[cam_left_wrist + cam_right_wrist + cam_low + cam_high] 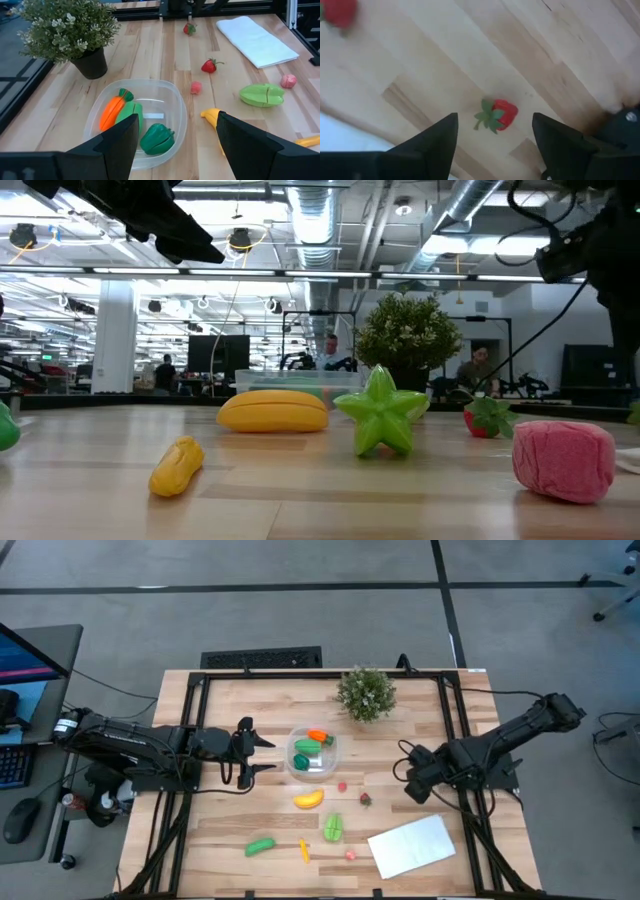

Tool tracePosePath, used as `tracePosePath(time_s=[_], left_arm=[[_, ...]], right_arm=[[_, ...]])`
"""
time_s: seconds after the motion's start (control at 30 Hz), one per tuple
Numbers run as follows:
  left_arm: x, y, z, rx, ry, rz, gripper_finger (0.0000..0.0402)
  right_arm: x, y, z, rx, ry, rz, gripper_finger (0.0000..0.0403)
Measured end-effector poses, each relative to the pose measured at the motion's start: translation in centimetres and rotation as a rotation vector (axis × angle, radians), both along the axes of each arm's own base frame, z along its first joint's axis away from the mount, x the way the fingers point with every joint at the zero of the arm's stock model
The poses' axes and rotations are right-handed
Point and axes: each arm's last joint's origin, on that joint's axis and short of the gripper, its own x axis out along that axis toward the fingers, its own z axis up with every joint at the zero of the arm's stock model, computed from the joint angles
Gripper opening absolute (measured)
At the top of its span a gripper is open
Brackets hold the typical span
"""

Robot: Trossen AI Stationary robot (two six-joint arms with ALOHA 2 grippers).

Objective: Pick and placing Produce into tupperware
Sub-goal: Put the right red strawberry into the transparent container

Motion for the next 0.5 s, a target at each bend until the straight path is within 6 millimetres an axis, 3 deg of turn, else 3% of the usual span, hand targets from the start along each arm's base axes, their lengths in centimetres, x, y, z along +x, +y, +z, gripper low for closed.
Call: tracePosePath(time_s=[0.5], left_arm=[[0.0, 0.0, -0.1, -0.001, 0.010, -0.001, 0.0256]], right_arm=[[1.7, 0.9, -2.8, -0.006, 0.155, -0.071, 0.0250]])
